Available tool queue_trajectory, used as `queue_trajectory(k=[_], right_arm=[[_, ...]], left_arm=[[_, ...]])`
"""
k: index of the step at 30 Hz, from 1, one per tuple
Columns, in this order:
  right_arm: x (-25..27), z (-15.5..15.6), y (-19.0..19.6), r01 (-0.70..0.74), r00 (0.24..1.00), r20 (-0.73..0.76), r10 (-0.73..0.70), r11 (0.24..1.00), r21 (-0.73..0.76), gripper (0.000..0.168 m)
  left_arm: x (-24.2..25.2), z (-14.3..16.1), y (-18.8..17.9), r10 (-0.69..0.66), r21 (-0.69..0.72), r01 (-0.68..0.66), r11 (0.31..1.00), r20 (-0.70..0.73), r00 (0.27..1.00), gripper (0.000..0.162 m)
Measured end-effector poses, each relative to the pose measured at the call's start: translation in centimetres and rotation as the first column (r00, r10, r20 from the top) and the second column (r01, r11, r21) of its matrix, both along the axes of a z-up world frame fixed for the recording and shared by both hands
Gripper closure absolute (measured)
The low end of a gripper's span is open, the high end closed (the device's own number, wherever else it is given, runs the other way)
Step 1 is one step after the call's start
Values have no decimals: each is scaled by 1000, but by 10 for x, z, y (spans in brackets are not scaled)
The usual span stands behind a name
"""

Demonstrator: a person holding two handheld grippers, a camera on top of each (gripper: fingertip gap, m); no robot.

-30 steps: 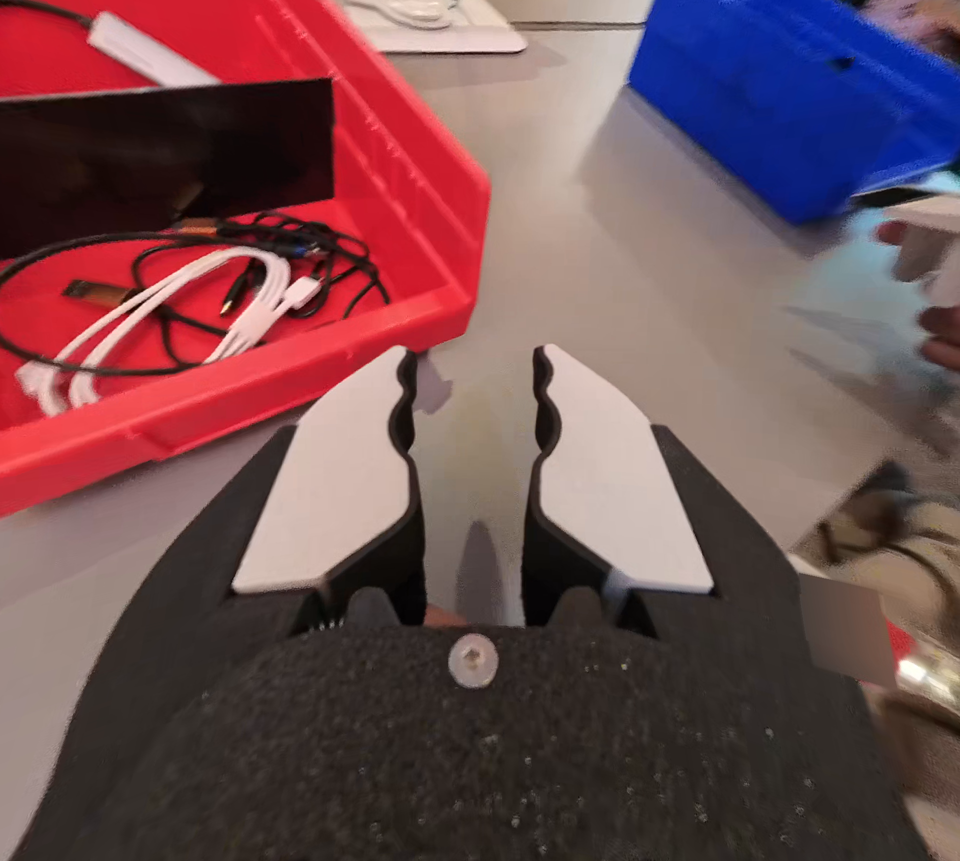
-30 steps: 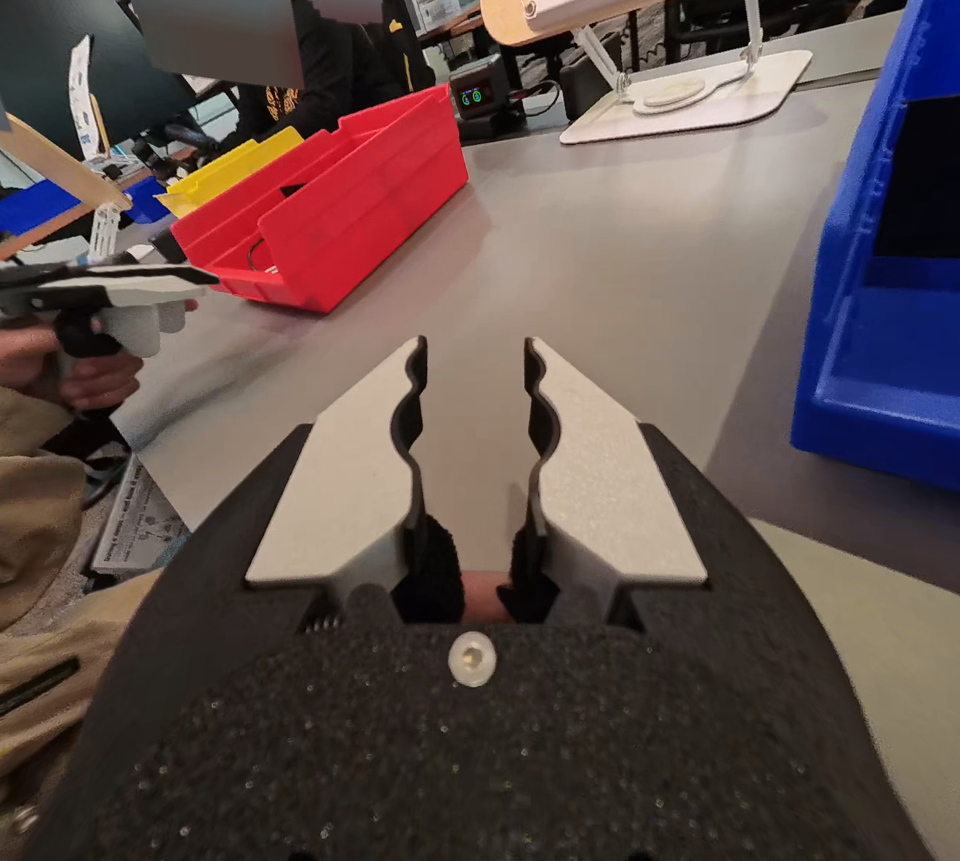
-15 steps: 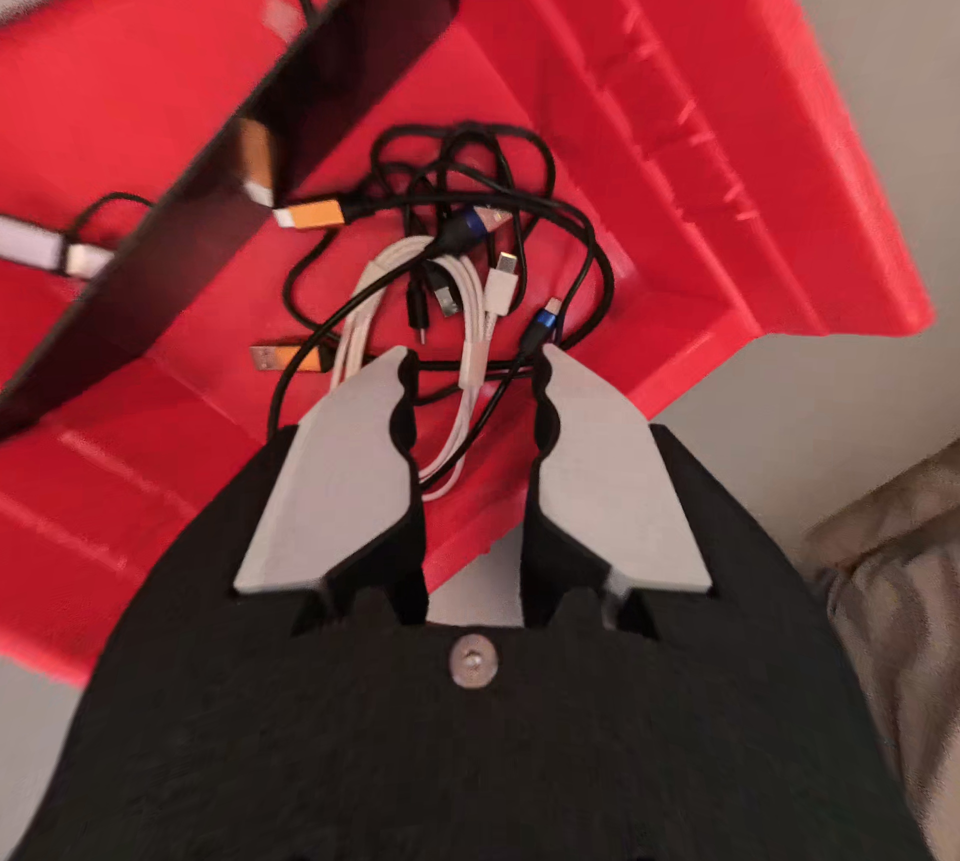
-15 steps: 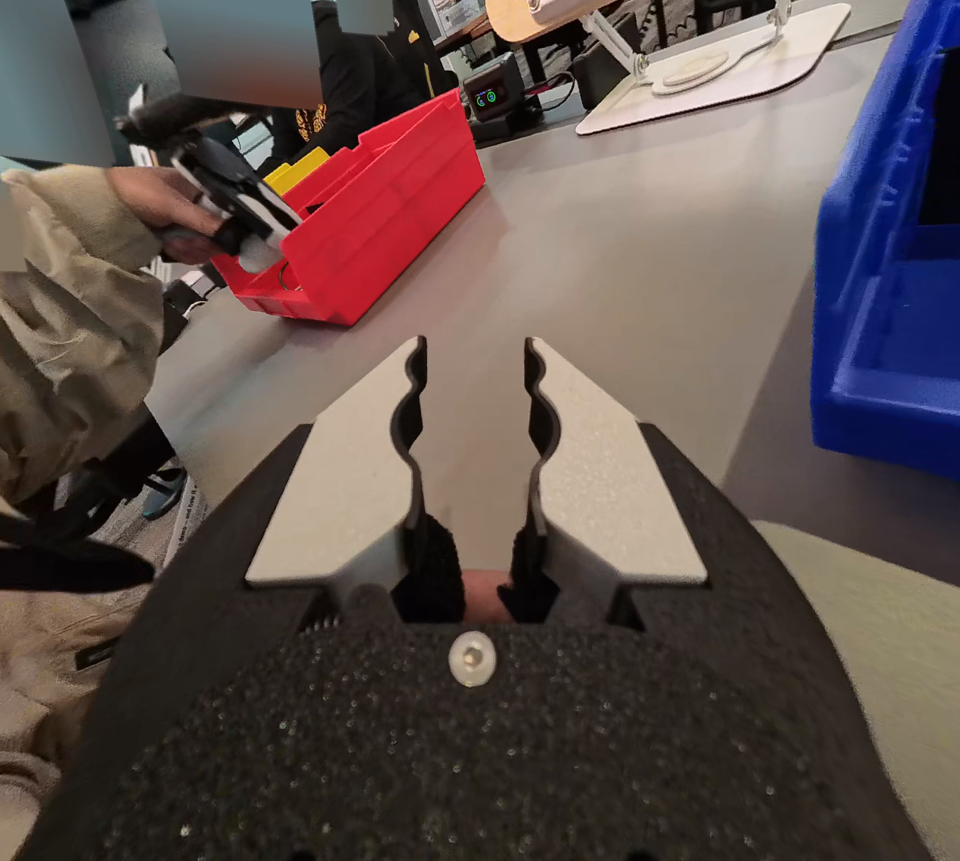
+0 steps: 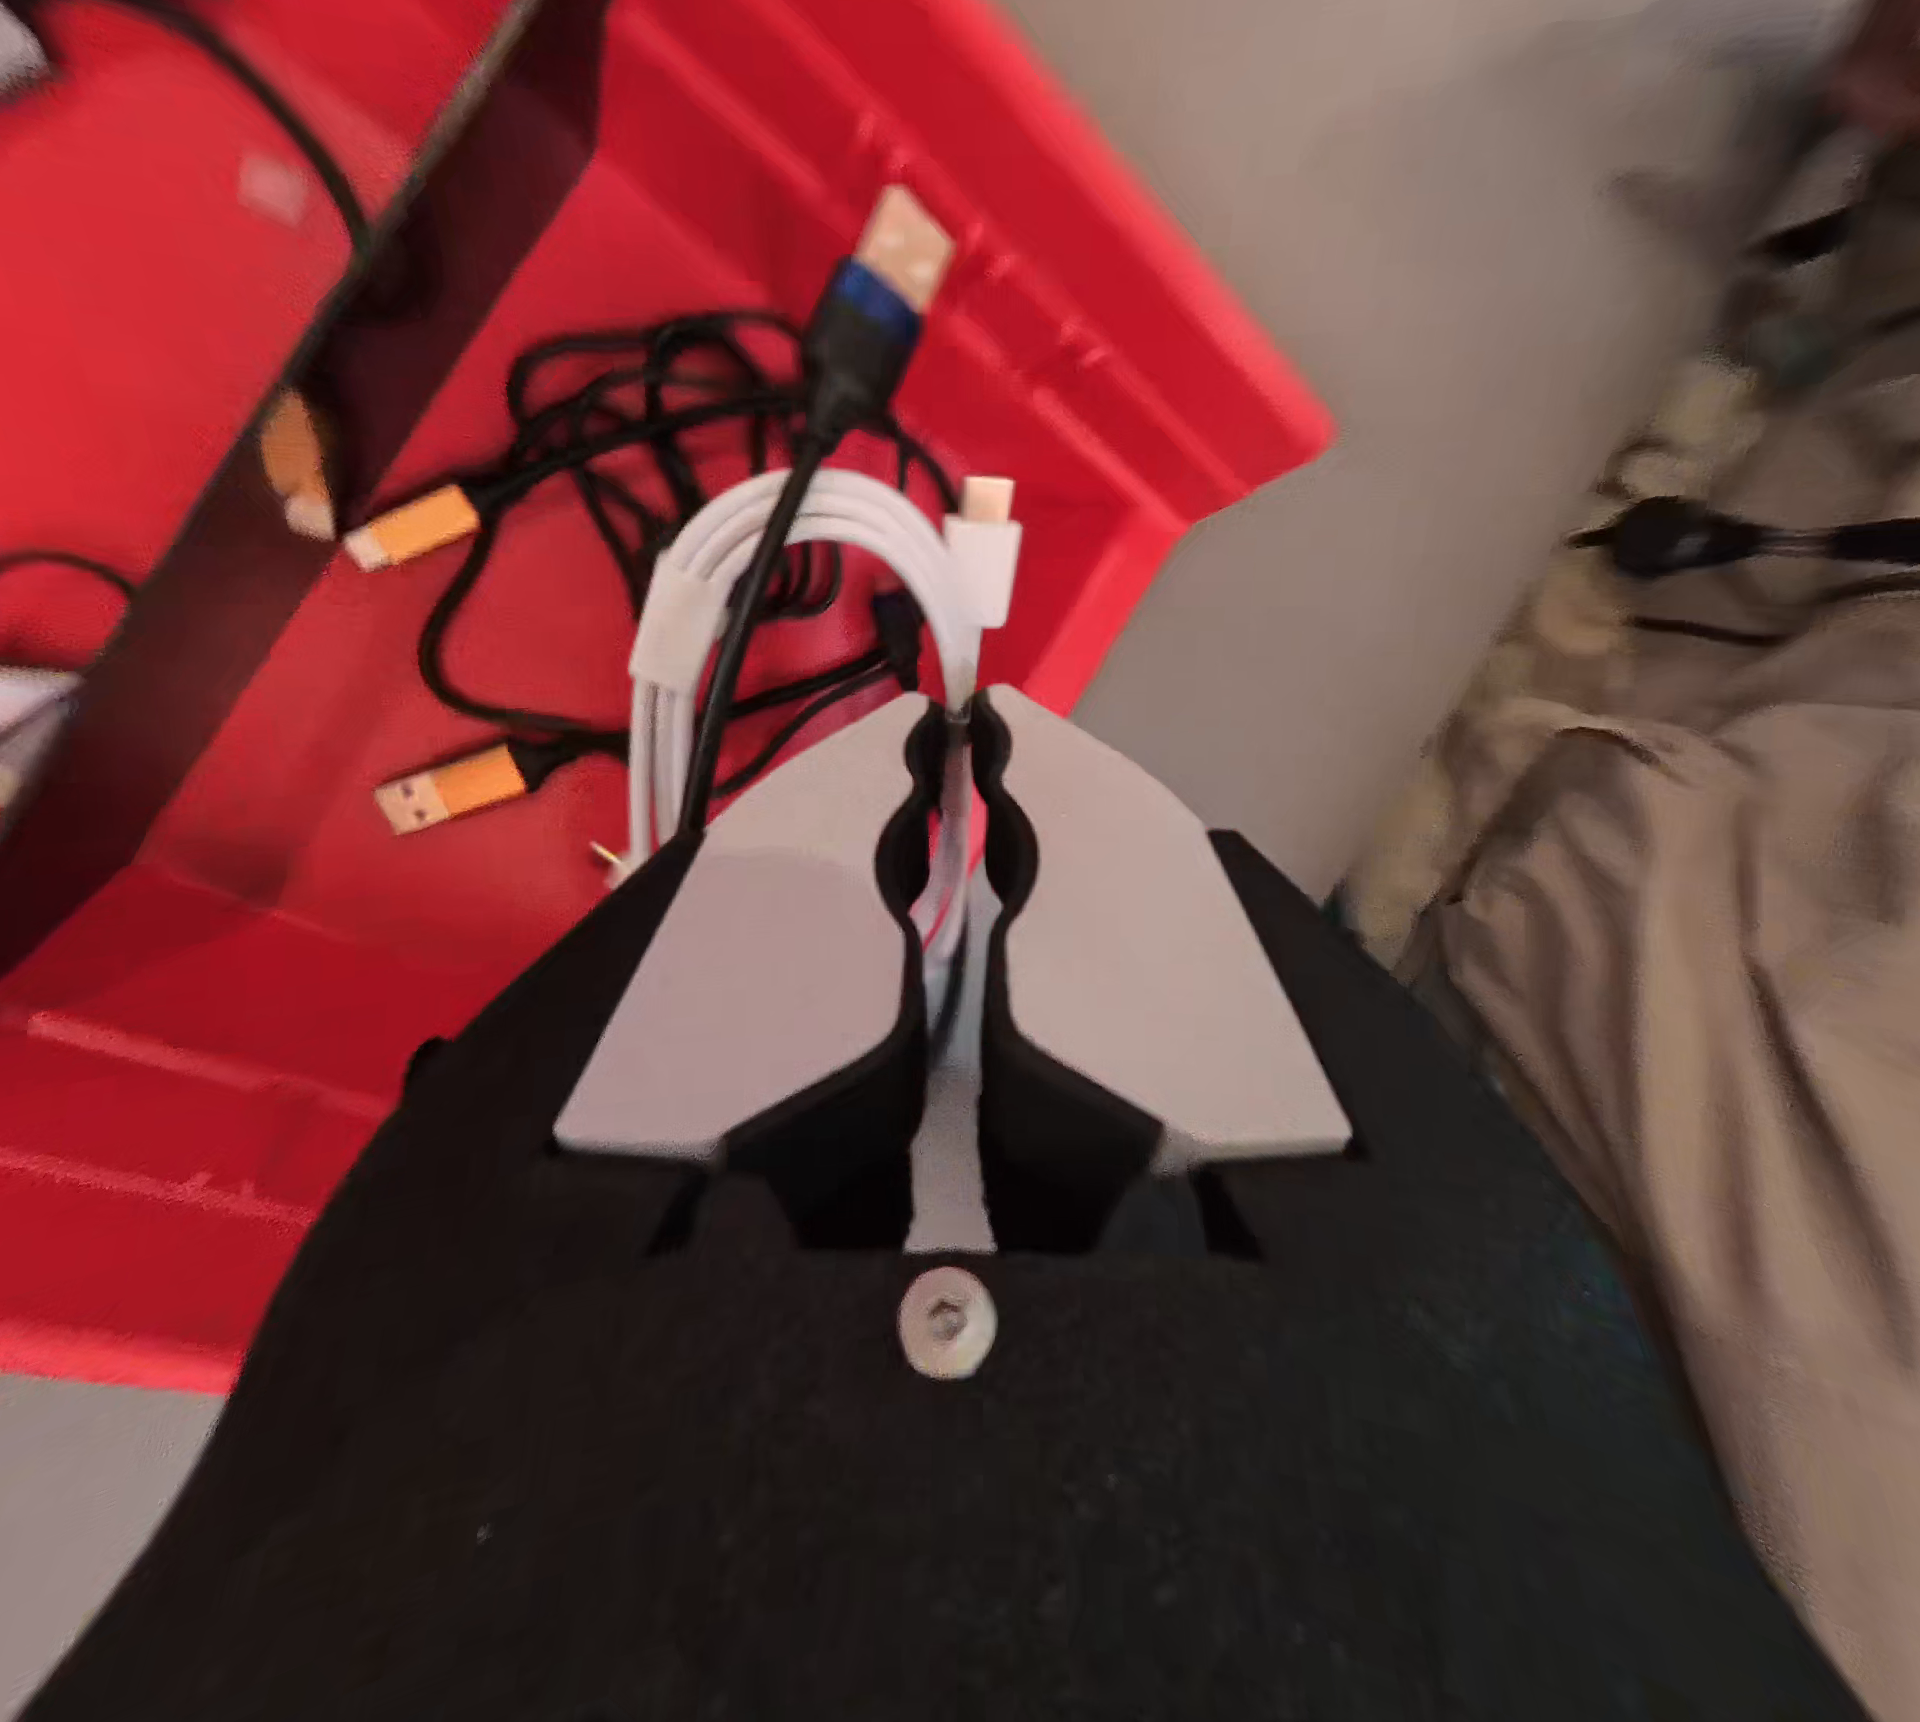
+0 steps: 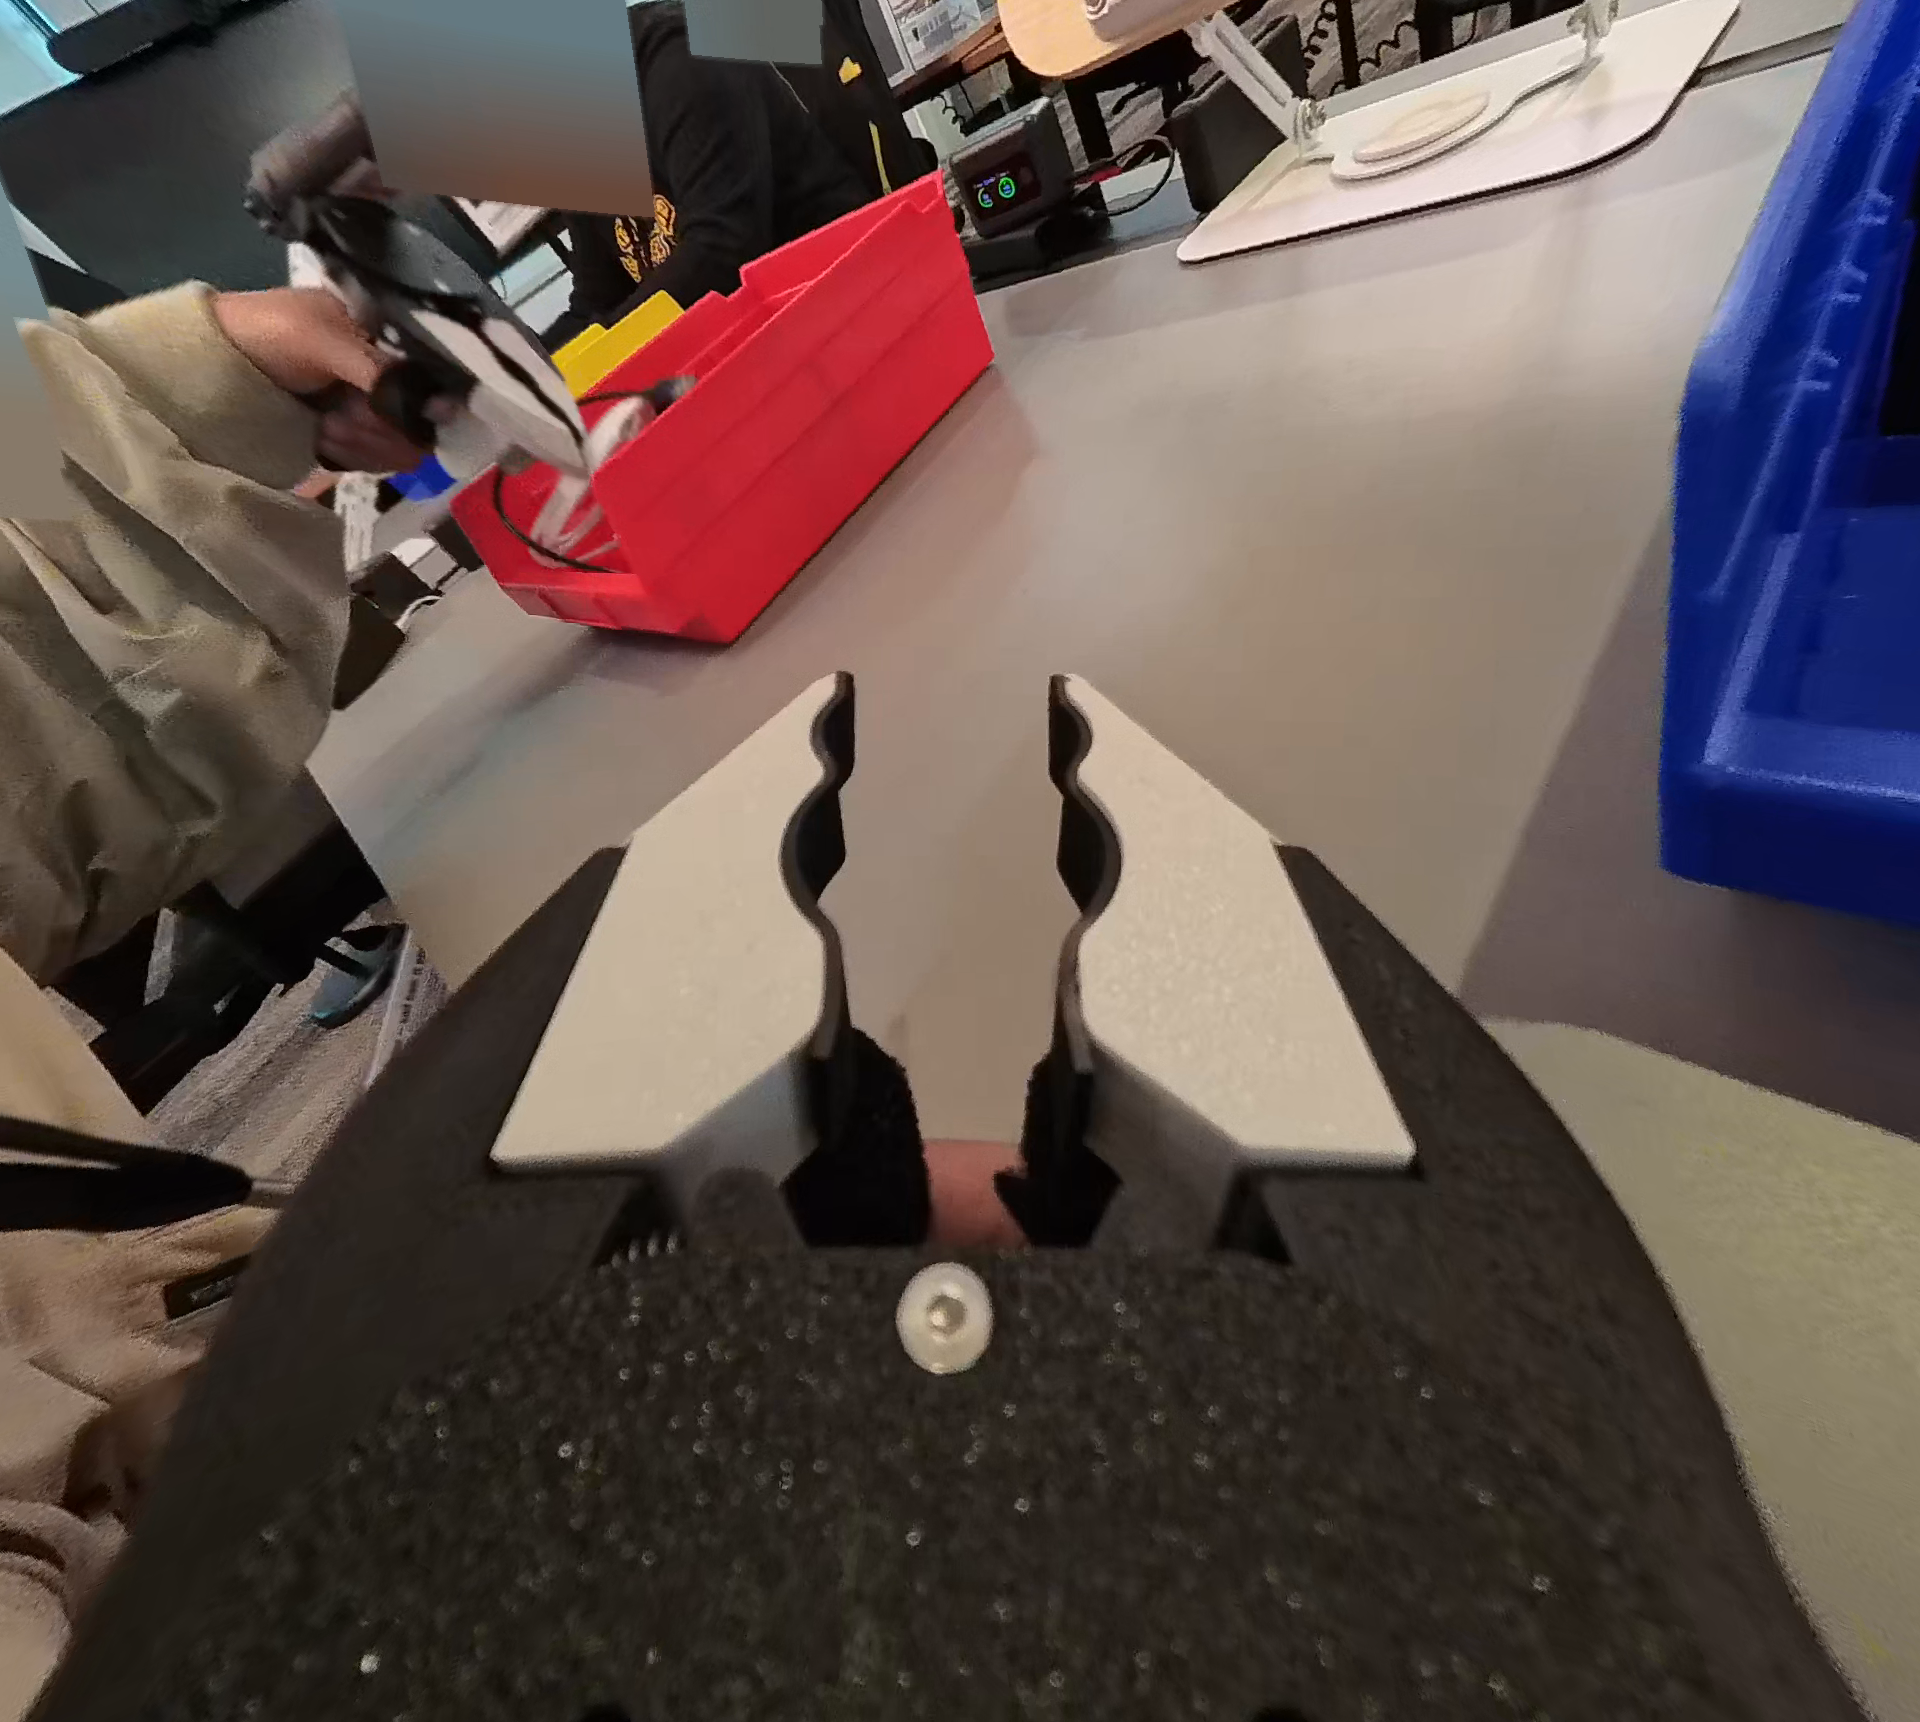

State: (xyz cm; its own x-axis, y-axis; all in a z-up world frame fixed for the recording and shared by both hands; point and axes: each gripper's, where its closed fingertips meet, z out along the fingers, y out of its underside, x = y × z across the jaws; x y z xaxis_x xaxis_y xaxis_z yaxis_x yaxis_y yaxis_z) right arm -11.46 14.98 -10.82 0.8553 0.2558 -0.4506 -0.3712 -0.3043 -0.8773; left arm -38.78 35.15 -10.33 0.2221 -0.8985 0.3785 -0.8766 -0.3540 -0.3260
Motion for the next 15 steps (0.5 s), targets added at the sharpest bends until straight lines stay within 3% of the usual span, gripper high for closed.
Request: queue_trajectory(k=[1, 5, 10, 15], right_arm=[[-1, 0, -1, -2, 1000, -4, 2, 1000, 0, 132], [-4, 1, -3, -10, 1000, -4, 10, 1000, 0, 132], [-8, 0, -6, -20, 1000, 16, 20, 1000, -1, 132], [-11, -2, -7, -25, 998, 51, 25, 1000, -5, 132]], left_arm=[[4, 16, 1, 4, -21, -2, 1000, 86, 996, 158], [13, 65, 15, 91, -111, -54, 992, 362, 928, 158], [10, 74, 49, 305, -259, -194, 946, 516, 800, 158], [18, 84, 36, 225, -151, -167, 974, 618, 754, 158]])
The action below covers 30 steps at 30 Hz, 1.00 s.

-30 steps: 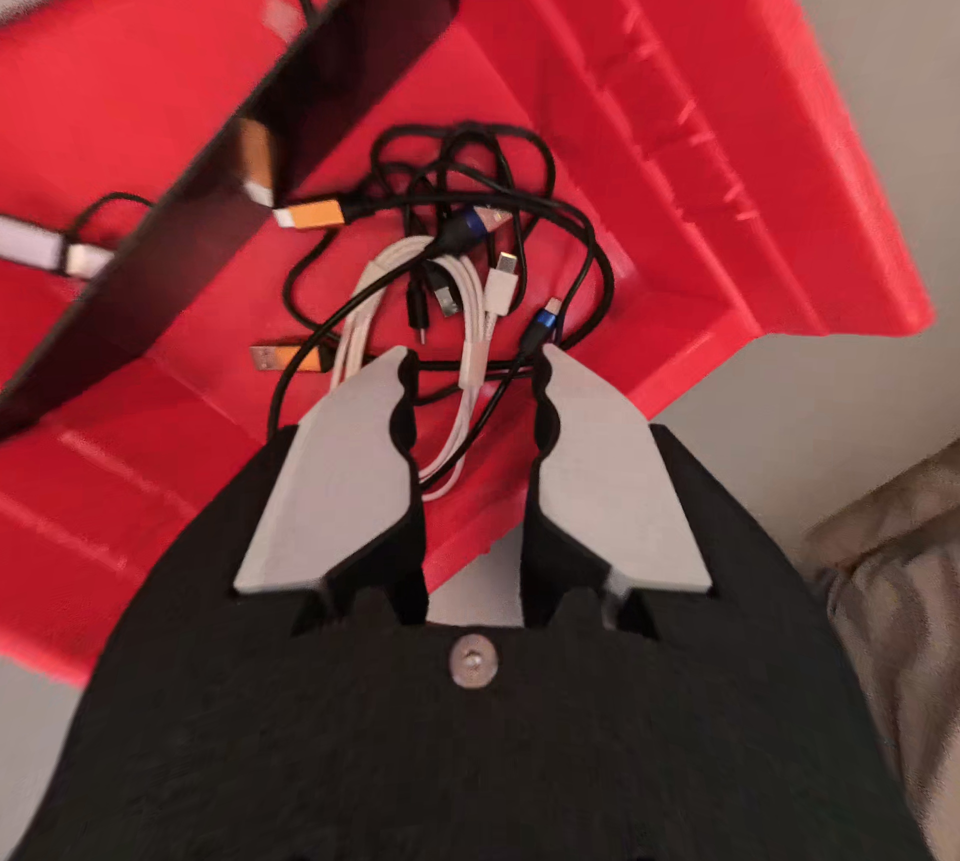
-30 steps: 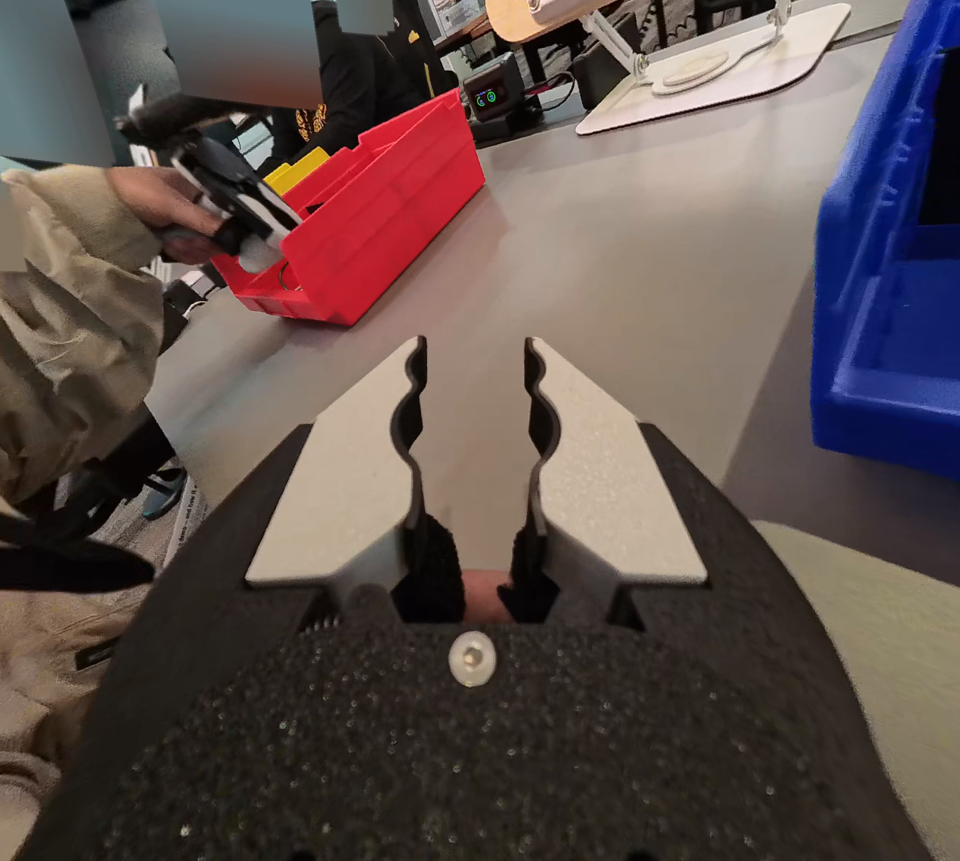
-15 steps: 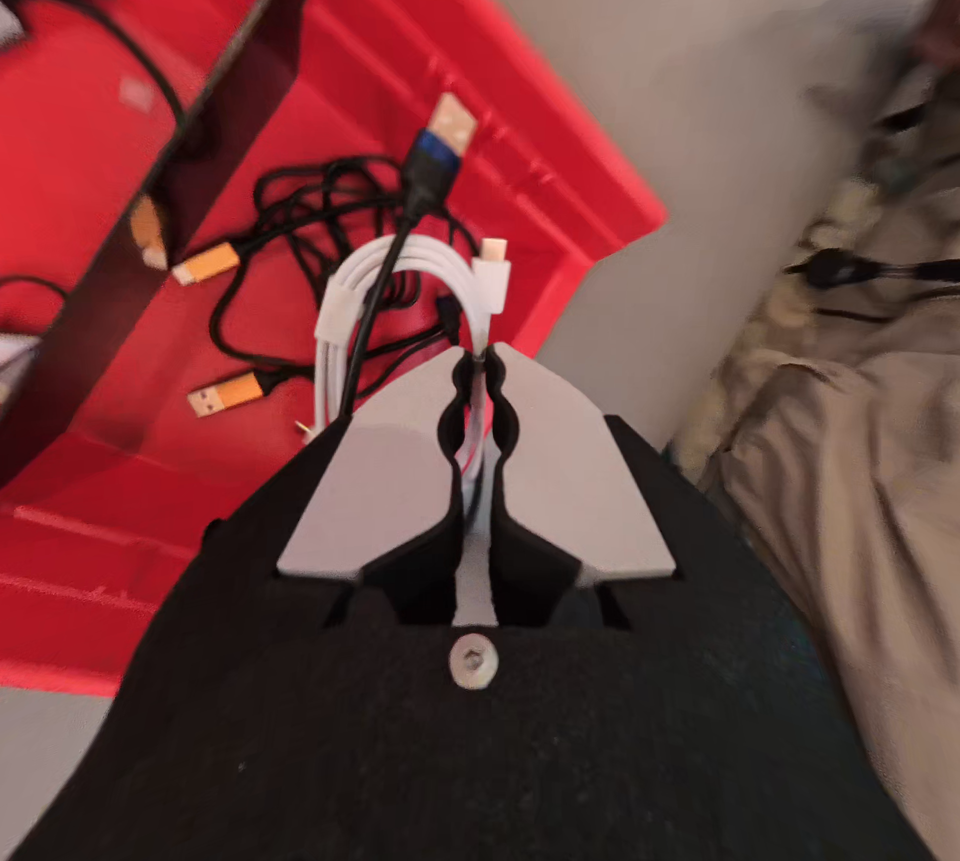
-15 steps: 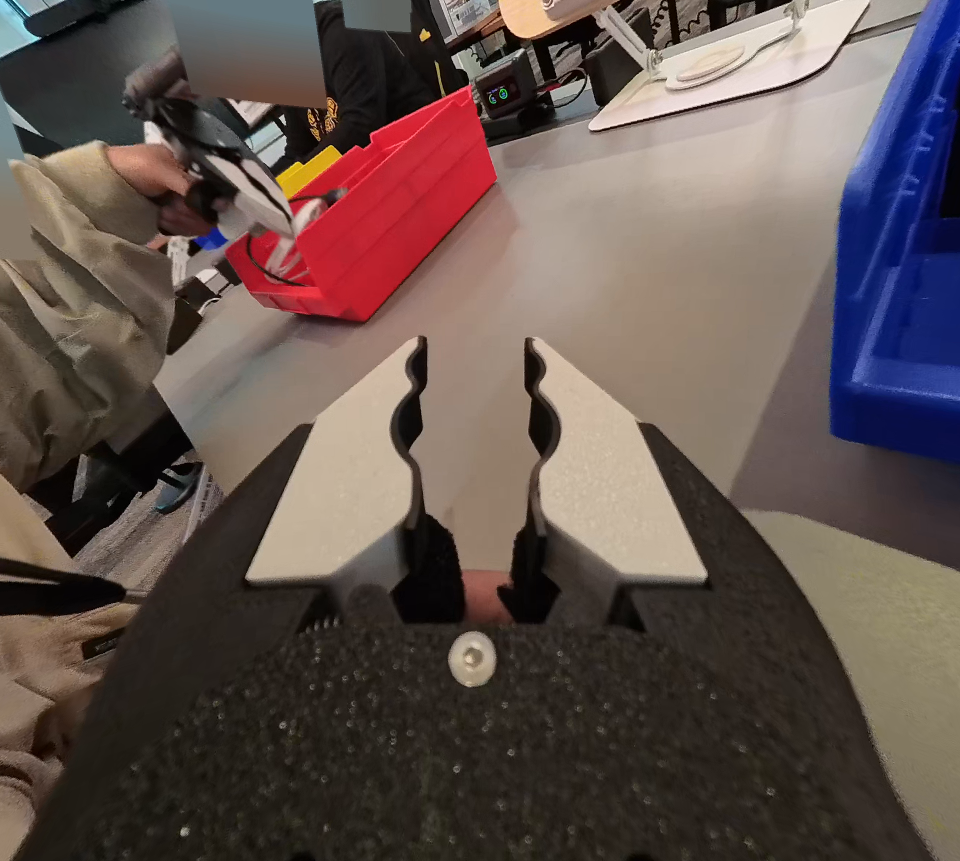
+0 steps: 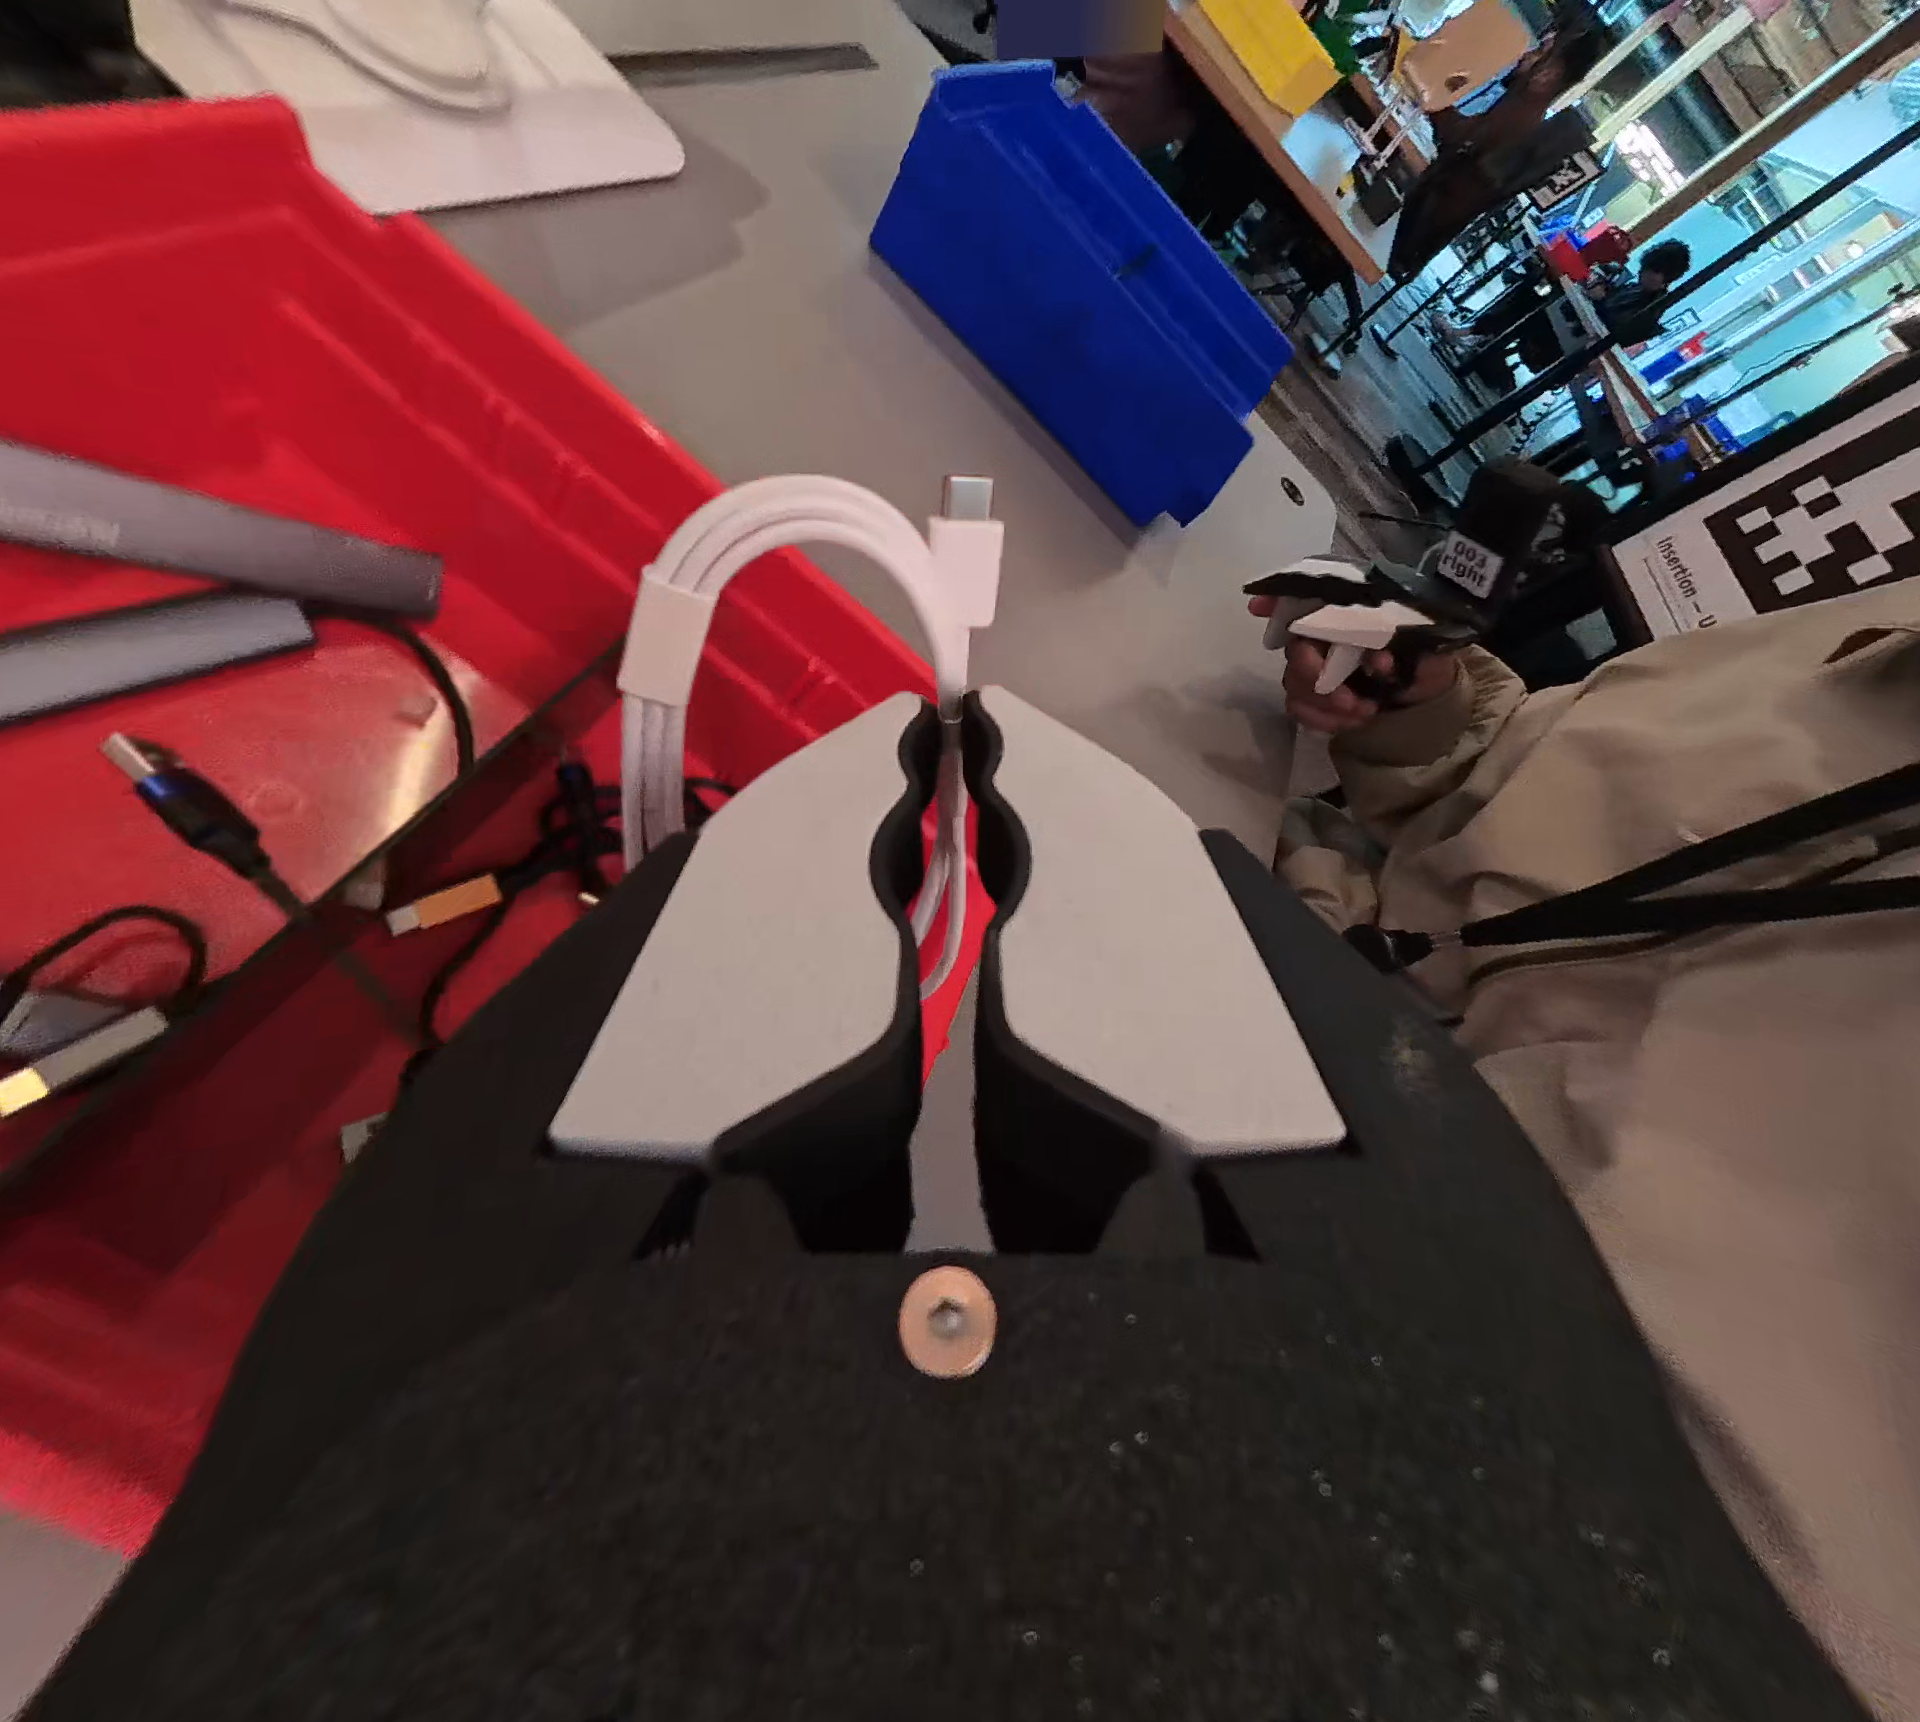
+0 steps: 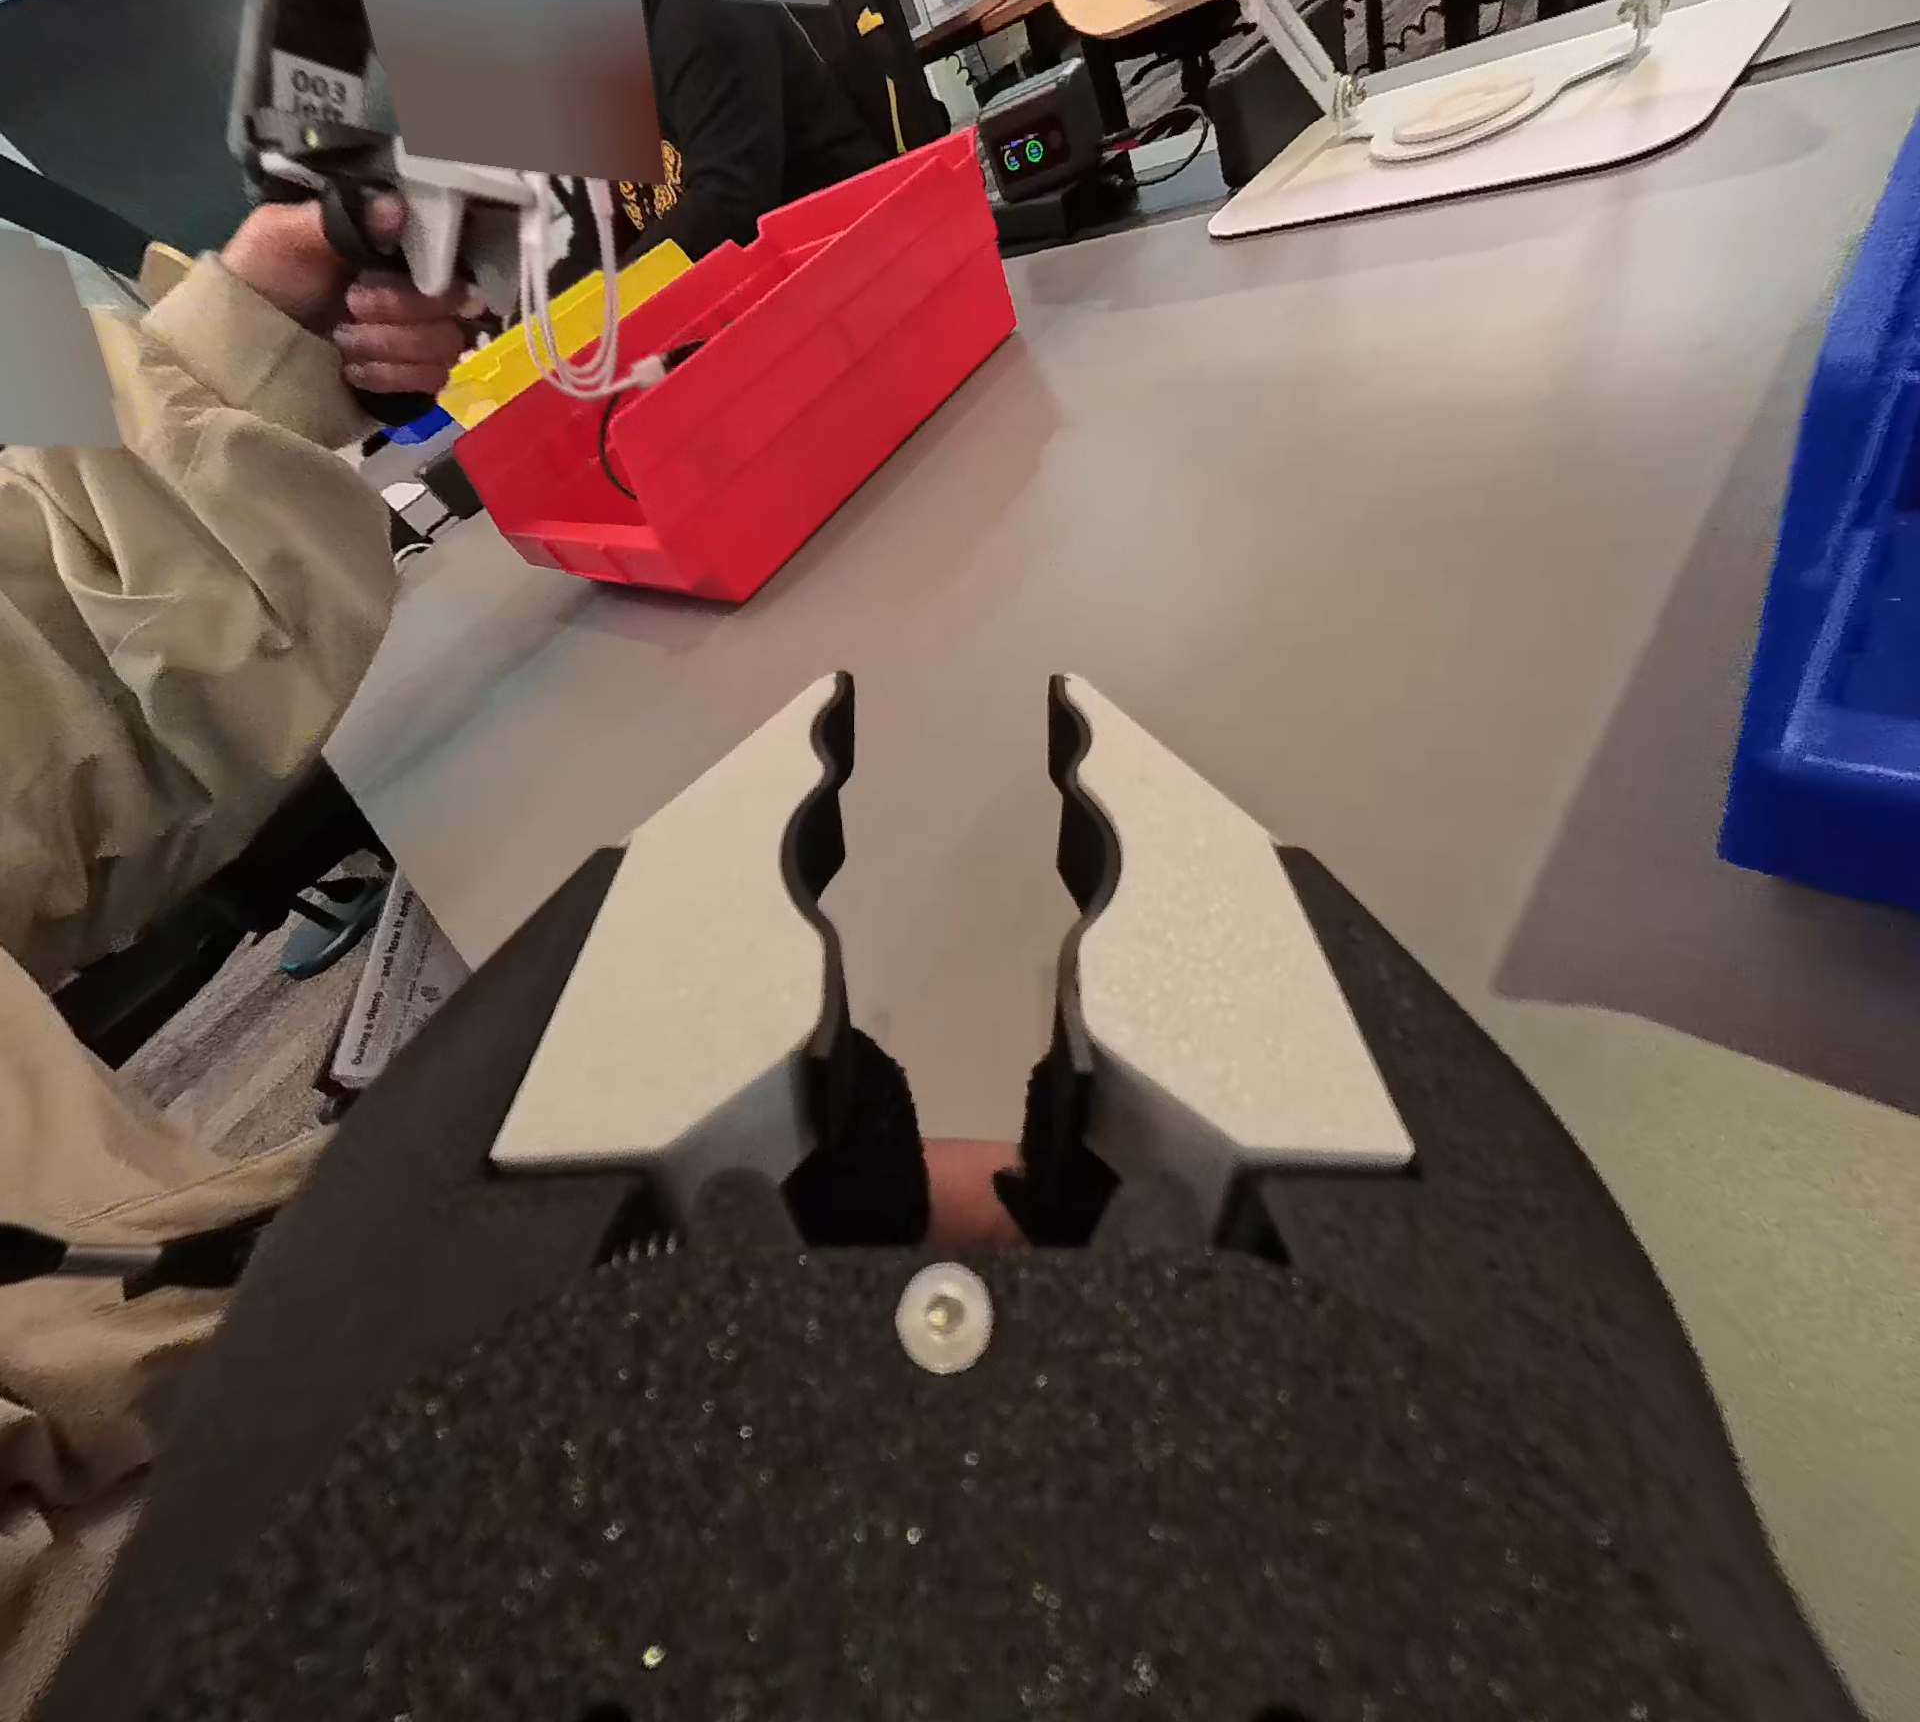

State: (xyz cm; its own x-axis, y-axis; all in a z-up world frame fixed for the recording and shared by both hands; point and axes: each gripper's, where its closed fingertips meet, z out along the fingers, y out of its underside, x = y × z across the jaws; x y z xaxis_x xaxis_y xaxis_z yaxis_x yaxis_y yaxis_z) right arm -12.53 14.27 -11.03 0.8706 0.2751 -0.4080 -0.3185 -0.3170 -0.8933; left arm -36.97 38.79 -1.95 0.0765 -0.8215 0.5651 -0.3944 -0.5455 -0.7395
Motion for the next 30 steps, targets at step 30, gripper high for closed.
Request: queue_trajectory(k=[30], right_arm=[[6, -4, -10, 15, 999, 52, -15, 1000, -2, 133]], left_arm=[[233, -143, -165, 224, -321, -303, 897, -261, 939, 145]])
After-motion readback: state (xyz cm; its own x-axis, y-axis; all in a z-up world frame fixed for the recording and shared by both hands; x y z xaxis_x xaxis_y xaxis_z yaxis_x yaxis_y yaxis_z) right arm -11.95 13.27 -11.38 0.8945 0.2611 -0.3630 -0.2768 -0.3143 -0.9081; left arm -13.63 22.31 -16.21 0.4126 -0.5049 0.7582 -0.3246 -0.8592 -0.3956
